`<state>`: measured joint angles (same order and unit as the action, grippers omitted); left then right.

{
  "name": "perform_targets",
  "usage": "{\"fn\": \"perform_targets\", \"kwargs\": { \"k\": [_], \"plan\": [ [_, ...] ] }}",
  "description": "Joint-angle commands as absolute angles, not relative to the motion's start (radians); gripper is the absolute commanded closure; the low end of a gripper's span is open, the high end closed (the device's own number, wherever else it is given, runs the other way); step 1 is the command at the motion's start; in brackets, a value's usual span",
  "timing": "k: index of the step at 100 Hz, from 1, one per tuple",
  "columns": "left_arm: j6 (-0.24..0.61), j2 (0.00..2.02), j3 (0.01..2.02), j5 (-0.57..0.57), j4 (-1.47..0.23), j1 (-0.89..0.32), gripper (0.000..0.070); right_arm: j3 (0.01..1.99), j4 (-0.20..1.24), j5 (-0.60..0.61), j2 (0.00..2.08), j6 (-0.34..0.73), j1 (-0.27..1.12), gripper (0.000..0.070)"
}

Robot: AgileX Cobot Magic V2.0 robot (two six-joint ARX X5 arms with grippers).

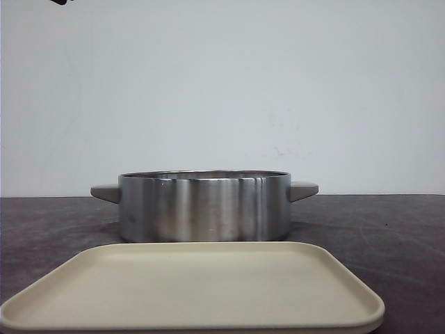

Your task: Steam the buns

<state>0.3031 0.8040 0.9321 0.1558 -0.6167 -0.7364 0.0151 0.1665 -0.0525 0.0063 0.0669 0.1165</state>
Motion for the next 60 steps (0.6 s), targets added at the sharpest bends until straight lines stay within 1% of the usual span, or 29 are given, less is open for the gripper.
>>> {"fn": "perform_targets", "kwargs": {
  "k": [1, 14, 17, 22, 30, 33, 39, 46, 54, 60],
  "plan": [
    [0.303, 0.809, 0.945, 0.16, -0.606, -0.745, 0.0684, 0.012, 0.157, -0.052, 0.004, 0.06, 0.117, 0.0692],
    [0.303, 0.775, 0.945, 0.16, -0.605, -0.734, 0.0684, 0.012, 0.157, -0.052, 0.004, 0.06, 0.117, 0.0693],
    [0.287, 0.762, 0.945, 0.16, -0.606, -0.728, 0.0684, 0.012, 0.157, -0.052, 0.004, 0.06, 0.117, 0.0692],
    [0.235, 0.736, 0.945, 0.159, -0.608, -0.714, 0.0684, 0.012, 0.158, -0.052, 0.004, 0.06, 0.117, 0.0693],
    [0.235, 0.672, 0.934, 0.157, -0.605, -0.673, 0.0684, 0.012, 0.157, -0.052, 0.004, 0.06, 0.117, 0.0692],
    [0.222, 0.643, 0.922, 0.157, -0.591, -0.651, 0.0684, 0.012, 0.157, -0.052, 0.004, 0.06, 0.117, 0.0692],
    [0.181, 0.584, 0.877, 0.157, -0.522, -0.599, 0.0684, 0.012, 0.158, -0.052, 0.004, 0.06, 0.117, 0.0692],
    [0.125, 0.504, 0.792, 0.157, -0.402, -0.522, 0.0684, 0.012, 0.157, -0.052, 0.004, 0.06, 0.117, 0.0693],
    [0.097, 0.418, 0.68, 0.157, -0.295, -0.437, 0.0684, 0.012, 0.158, -0.052, 0.004, 0.06, 0.117, 0.0693],
    [0.097, 0.353, 0.585, 0.158, -0.225, -0.374, 0.0684, 0.012, 0.158, -0.052, 0.004, 0.06, 0.117, 0.0693]
  ]
}}
